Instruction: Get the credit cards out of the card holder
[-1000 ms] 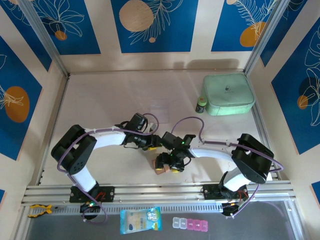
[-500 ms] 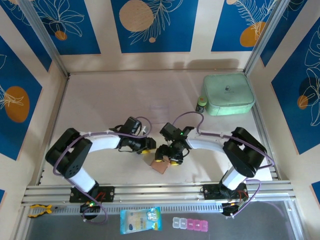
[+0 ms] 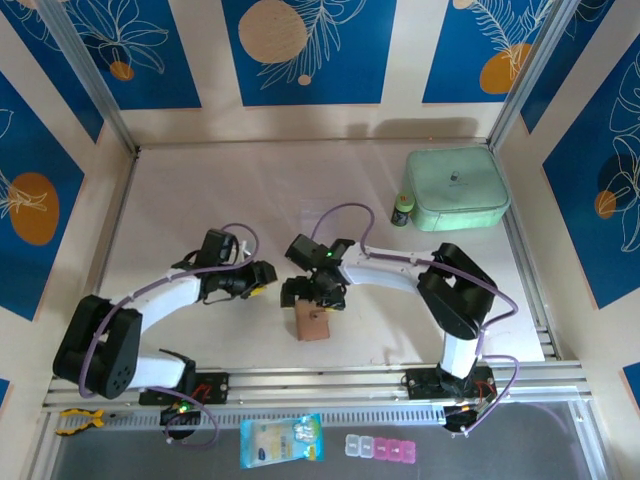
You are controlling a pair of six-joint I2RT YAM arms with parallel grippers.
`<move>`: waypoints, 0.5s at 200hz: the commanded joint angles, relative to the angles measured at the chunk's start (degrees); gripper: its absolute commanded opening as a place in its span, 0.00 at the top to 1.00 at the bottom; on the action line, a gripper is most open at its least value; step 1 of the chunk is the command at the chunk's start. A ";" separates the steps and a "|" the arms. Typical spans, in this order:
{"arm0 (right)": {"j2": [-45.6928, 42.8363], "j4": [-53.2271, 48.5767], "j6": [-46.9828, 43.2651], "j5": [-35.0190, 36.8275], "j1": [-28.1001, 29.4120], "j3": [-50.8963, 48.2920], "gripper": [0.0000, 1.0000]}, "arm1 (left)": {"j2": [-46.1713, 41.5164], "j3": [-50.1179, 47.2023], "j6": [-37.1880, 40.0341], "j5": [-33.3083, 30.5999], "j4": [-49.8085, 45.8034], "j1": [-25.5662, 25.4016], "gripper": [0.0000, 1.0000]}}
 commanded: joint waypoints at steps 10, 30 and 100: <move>3.58 -10.03 -0.64 5.42 2.14 3.95 0.02 | -1.37 -1.48 2.98 0.93 -3.73 1.55 0.50; 4.84 -11.91 -0.65 6.13 3.14 5.29 0.02 | -1.17 -2.03 2.90 1.36 -3.06 1.84 0.50; 5.83 -8.98 -1.27 1.23 2.40 3.26 0.08 | -0.71 -3.07 2.28 1.65 -1.42 2.13 0.50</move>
